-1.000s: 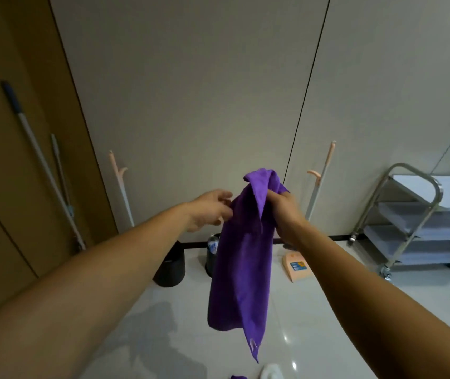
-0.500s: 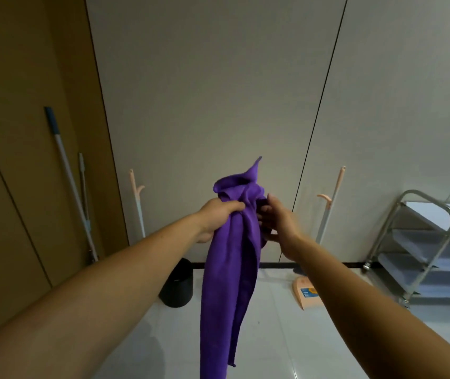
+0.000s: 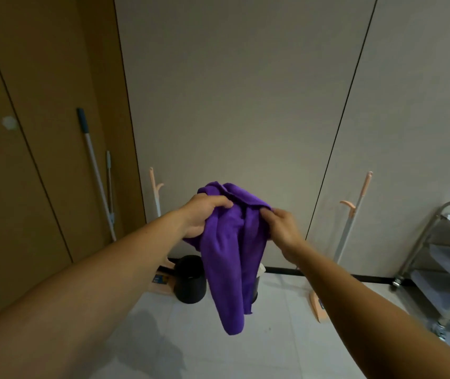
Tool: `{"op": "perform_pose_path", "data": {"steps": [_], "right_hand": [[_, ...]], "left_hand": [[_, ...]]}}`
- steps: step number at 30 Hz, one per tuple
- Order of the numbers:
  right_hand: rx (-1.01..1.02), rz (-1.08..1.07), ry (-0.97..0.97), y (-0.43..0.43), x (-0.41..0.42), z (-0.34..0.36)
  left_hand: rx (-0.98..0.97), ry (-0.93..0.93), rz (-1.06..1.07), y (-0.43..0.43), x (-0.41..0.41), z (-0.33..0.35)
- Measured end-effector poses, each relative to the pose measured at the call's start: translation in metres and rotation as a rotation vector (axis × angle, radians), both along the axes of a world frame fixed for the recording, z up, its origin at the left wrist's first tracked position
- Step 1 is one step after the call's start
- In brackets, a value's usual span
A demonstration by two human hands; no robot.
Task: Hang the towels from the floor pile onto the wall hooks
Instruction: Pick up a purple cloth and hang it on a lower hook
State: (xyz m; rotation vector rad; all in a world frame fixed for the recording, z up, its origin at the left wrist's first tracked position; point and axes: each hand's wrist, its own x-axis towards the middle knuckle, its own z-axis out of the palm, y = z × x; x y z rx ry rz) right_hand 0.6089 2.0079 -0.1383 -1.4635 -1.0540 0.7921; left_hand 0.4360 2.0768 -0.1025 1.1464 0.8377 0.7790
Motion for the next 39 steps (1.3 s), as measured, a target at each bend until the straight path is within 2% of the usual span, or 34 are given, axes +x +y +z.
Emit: {"op": "perform_pose_path", "data": {"steps": [6, 9, 11, 14, 17, 20, 22, 25, 29, 34, 36, 39], "right_hand": [[-0.067, -0.138, 0.317, 0.013, 0.032, 0.026], [-0.124, -0.069, 0.460, 0.012, 0.041, 0.026], [-0.149, 0.001, 0.570, 0.012, 0.042, 0.027], [-0.127, 0.054, 0.730, 0.013, 0.044, 0.029], [-0.068, 0.098, 0.789, 0.011, 0.053, 0.032], [-0.033, 0.103, 0.716, 0.009, 0.065, 0.031], [-0.007, 0.008, 0.576, 0.010, 0.072, 0.027], [-0.072, -0.139, 0.357, 0.010, 0.078, 0.020], [-0.132, -0.238, 0.181, 0.007, 0.085, 0.011], [-0.114, -0.297, 0.032, -0.001, 0.090, 0.007], [-0.124, -0.284, -0.044, -0.003, 0.092, 0.004], [-0.182, -0.233, -0.123, -0.005, 0.091, 0.000]], "left_hand": [[0.044, 0.269, 0.031, 0.014, -0.031, -0.016], [0.035, 0.307, 0.068, 0.020, -0.039, -0.019], [0.006, 0.272, 0.028, 0.022, -0.044, -0.022], [-0.059, 0.130, -0.139, 0.025, -0.053, -0.025], [-0.120, 0.078, -0.277, 0.027, -0.065, -0.028], [-0.151, 0.180, -0.267, 0.030, -0.074, -0.026], [-0.177, 0.313, -0.230, 0.032, -0.077, -0.022], [-0.217, 0.432, -0.114, 0.034, -0.077, -0.020], [-0.228, 0.557, -0.038, 0.032, -0.079, -0.027], [-0.228, 0.898, -0.061, 0.028, -0.092, -0.033], [-0.220, 0.868, 0.004, 0.030, -0.095, -0.038], [-0.173, 0.608, 0.231, 0.033, -0.093, -0.046]]}}
